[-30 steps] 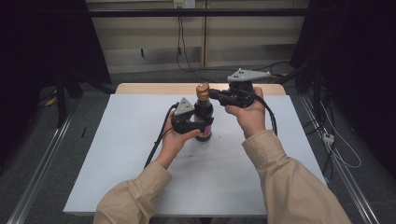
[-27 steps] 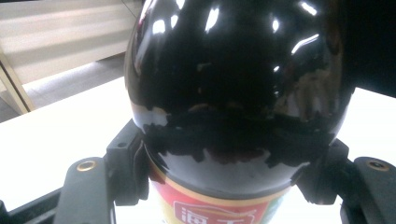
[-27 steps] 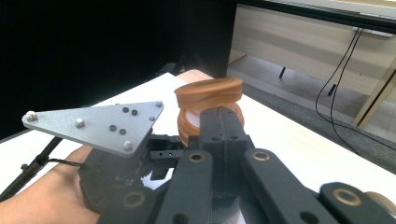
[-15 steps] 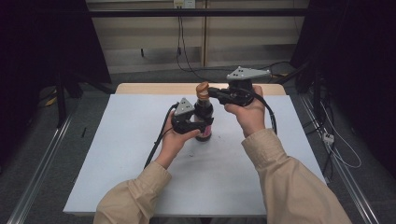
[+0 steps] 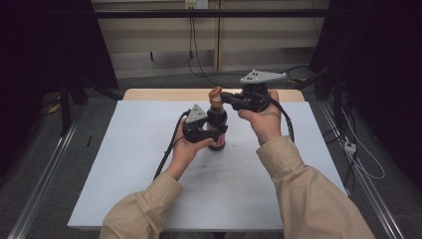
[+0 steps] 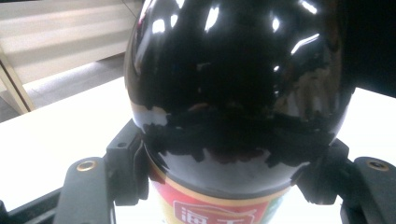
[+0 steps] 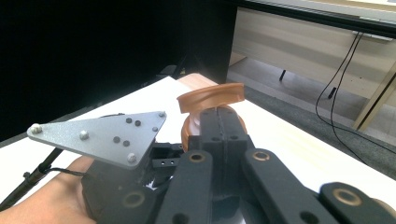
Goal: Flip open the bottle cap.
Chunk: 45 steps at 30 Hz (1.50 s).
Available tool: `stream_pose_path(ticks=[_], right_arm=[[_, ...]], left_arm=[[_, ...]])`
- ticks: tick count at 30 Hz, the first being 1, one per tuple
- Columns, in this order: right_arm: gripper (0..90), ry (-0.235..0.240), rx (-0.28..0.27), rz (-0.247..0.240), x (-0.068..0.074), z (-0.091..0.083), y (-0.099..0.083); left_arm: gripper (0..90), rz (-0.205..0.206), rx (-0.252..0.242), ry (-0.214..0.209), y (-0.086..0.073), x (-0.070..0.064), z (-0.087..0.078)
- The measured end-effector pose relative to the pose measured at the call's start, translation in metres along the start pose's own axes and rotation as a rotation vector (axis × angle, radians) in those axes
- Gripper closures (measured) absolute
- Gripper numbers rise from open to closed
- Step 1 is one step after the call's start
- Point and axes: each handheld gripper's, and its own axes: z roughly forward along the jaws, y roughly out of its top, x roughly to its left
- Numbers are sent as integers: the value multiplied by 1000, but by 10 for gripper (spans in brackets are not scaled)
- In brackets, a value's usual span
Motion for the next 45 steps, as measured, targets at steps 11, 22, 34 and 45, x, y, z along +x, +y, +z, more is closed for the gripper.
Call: stream_pose_path(ticks=[11,22,34,45], right_arm=[[900,-7,-4,0,0,1,3],[900,-9,-11,-2,1,5,6],[900,1,-25,-5,5,9,13],[900,-1,-35,8,3,3,11]], left_arm=[[310,-6,-2,2,0,0,0],[309,-7,-4,7,0,0,0],[305,-2,-8,-10,-1,0,0],[297,-4,-14,-43,-3,2,-1]])
